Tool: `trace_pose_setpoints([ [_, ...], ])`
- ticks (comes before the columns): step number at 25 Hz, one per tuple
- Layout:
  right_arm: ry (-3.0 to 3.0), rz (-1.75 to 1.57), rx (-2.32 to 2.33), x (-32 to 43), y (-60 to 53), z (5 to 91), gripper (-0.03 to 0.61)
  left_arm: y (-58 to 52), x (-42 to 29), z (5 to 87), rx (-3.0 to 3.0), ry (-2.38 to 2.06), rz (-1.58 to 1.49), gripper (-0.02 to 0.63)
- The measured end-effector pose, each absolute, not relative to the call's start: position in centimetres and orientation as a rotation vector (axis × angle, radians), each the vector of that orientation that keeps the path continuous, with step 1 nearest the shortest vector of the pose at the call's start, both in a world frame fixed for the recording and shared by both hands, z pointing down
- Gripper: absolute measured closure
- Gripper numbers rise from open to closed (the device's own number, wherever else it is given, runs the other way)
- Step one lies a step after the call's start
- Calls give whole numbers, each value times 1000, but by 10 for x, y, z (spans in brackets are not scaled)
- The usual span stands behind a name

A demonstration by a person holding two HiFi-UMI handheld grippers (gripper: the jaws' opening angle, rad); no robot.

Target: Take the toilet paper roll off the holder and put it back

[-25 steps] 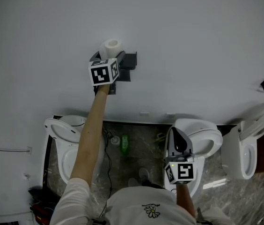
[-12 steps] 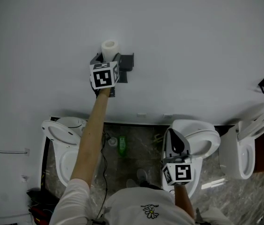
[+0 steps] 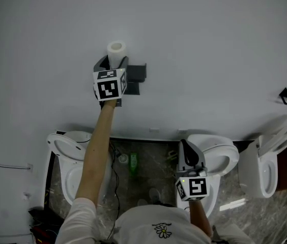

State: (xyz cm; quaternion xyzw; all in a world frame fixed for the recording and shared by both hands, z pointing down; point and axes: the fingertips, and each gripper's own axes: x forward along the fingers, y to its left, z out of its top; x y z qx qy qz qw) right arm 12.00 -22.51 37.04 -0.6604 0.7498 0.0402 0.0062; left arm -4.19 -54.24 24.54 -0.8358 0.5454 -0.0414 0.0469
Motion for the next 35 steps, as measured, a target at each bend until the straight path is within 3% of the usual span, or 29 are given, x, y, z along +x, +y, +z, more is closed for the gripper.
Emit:
trace_pose_setpoints([
  [13,2414,360,-1883,81,-214,319,569,-382,-94,140,-2313,1504,127,331],
  [25,2414,459,-1751,46,-209,285,569,-248,-149,217,-2187,1664,154,331],
  [35,2443,420,-1721,32,-203,299,570,-205,-152,269,-2256,1732,211,331],
])
